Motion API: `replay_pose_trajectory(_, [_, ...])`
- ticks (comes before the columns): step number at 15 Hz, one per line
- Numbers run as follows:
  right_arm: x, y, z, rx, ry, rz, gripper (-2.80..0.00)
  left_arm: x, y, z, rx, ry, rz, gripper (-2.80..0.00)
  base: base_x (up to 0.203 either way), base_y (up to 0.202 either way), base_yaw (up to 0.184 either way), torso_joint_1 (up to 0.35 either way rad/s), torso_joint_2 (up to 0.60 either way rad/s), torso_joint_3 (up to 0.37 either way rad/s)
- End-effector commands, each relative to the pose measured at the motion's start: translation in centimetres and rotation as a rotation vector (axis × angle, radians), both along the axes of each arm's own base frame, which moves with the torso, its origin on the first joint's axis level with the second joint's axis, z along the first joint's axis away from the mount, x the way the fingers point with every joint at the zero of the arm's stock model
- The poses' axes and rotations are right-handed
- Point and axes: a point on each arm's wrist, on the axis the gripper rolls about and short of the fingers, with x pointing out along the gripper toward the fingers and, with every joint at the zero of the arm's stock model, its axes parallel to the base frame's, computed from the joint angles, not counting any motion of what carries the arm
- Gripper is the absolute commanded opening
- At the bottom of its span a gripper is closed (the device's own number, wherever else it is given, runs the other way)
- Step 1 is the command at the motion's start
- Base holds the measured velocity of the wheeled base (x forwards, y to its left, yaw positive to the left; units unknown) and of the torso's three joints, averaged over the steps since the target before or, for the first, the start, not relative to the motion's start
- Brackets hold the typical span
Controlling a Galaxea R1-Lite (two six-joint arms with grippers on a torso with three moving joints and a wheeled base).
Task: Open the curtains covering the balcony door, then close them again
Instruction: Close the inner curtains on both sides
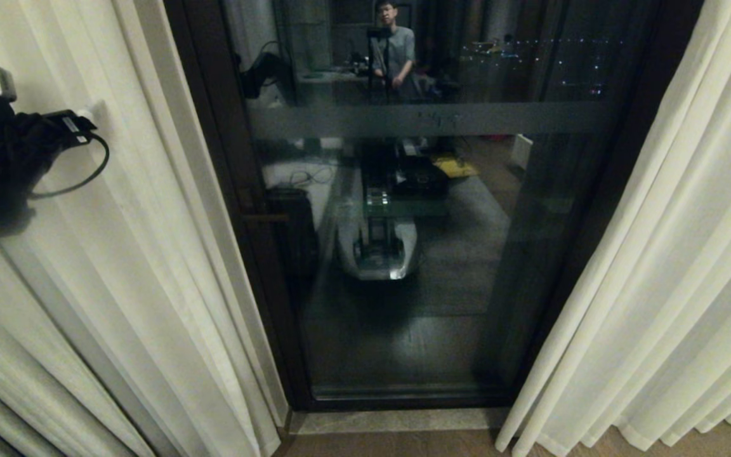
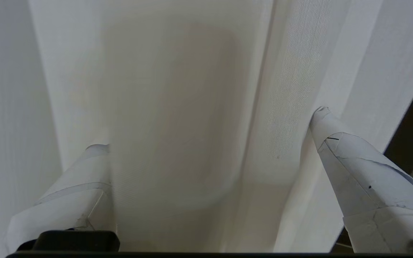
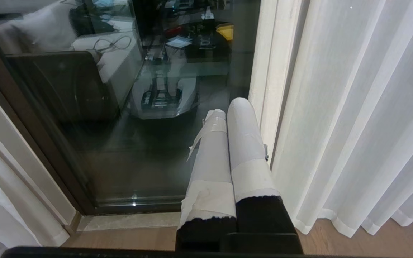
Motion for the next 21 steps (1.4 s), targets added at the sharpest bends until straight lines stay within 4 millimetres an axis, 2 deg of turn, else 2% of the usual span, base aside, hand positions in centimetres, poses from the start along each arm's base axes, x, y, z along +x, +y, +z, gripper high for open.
replay_pose_trajectory(1, [0.0, 0.0, 0.0, 0.0, 0.0, 0.0, -2.8, 0.0, -0.1, 0.1, 0.001, -0.007, -0.004, 0.0, 0.0, 0.0, 0.0, 0.0, 0.0, 0.0])
replay_pose_trajectory(4, [0.0, 0.0, 0.0, 0.0, 0.0, 0.0, -2.8, 0.1, -0.3, 0.1, 0.007, -0.004, -0.034, 0.0, 0.0, 0.0, 0.0, 0.0, 0.0, 0.0])
replay_pose_trajectory(5, [0.0, 0.0, 0.0, 0.0, 0.0, 0.0, -2.8, 0.1, -0.4, 0.1, 0.006, -0.003, -0.036, -2.8, 0.0, 0.0, 0.0, 0.0, 0.0, 0.0])
replay_pose_trajectory(12, [0.0, 0.0, 0.0, 0.0, 0.0, 0.0, -2.8, 0.3, -0.8, -0.1, 0.008, 0.0, -0.043, -2.8, 0.0, 0.0, 0.0, 0.0, 0.0, 0.0])
replay_pose_trajectory(17, [0.0, 0.0, 0.0, 0.0, 0.0, 0.0, -2.8, 0.1, -2.4, 0.9, 0.013, -0.019, -0.066, -2.8, 0.0, 0.0, 0.0, 0.0, 0.0, 0.0])
replay_pose_trajectory(21, [0.0, 0.0, 0.0, 0.0, 0.0, 0.0, -2.8, -0.5, -4.5, 2.1, 0.018, -0.034, -0.106, -2.8, 0.0, 0.0, 0.0, 0.0, 0.0, 0.0])
